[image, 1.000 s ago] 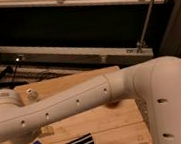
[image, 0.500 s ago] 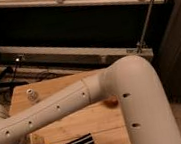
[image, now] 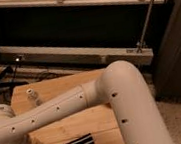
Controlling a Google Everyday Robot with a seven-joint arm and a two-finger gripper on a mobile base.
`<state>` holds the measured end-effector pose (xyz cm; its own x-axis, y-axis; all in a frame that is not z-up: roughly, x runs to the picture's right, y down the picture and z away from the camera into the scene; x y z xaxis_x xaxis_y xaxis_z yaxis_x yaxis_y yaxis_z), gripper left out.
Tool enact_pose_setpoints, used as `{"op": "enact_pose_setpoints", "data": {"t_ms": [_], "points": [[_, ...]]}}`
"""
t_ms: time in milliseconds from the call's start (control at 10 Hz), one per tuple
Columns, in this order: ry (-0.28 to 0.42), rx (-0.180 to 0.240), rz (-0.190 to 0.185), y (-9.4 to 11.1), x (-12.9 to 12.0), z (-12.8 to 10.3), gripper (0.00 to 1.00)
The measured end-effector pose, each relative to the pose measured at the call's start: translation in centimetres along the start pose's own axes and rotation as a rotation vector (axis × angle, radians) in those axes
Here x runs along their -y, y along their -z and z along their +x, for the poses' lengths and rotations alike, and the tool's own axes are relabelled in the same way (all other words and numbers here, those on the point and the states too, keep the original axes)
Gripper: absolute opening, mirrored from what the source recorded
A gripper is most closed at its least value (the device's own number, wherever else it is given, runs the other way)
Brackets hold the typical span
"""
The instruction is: Place the white sponge in the ceramic bowl
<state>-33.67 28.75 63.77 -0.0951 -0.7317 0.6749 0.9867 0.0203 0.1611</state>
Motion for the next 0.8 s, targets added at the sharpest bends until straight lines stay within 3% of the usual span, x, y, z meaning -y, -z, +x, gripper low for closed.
{"op": "enact_pose_setpoints", "data": {"t_ms": [800], "points": [[-0.070,0.011,-0.001,-5.5,1.3,0.7,0.80]]}}
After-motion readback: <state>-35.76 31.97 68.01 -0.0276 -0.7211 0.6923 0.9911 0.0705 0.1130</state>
